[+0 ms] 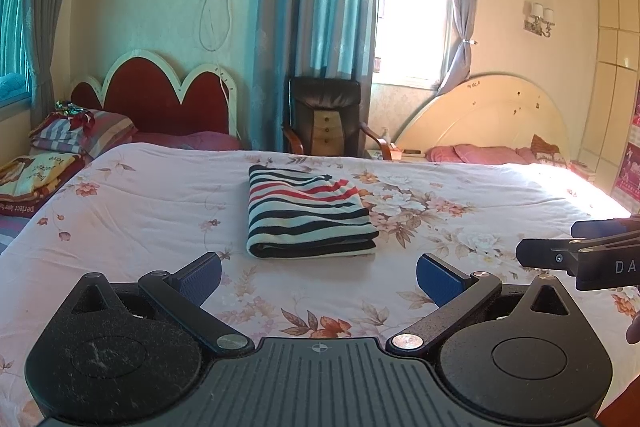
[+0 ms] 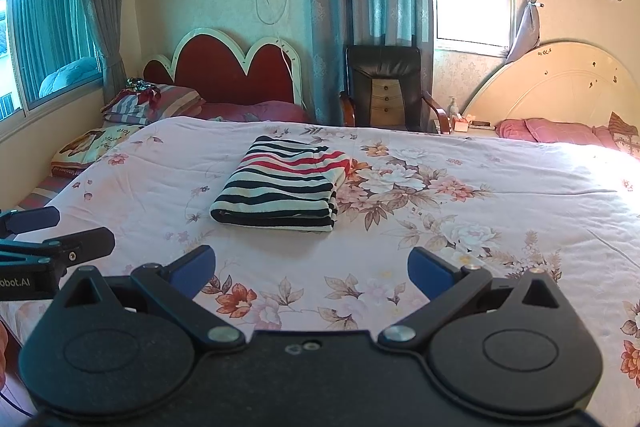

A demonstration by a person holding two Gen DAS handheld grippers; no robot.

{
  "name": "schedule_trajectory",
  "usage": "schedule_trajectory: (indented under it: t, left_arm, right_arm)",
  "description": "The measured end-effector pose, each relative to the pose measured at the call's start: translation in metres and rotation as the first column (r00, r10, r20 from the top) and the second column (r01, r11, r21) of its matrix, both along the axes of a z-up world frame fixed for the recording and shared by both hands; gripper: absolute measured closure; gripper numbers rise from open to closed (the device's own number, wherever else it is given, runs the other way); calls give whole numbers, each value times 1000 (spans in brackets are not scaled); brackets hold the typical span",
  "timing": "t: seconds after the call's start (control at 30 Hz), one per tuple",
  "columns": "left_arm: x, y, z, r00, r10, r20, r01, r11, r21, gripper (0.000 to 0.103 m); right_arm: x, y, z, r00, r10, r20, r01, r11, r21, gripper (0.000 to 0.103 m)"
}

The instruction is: Fold small clothes

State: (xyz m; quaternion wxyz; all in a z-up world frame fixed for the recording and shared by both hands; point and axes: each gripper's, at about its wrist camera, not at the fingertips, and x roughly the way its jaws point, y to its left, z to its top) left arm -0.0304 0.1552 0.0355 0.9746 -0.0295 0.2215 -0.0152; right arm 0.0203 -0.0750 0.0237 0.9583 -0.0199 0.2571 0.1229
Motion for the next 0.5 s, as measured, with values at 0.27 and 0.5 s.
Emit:
schedule_trajectory:
  t: [0.27,0.5]
  left_arm:
    - [-2,2,0,1000,-1,16,1,1000,-17,0]
    - [-7,2,3,998,-25,49,27,999,-31,0]
  right_arm:
    - [0,2,-2,1000,9,0,-9,1000,-4,1]
    - [0,0,-3,1000,24,-1,-24,1000,-5,1]
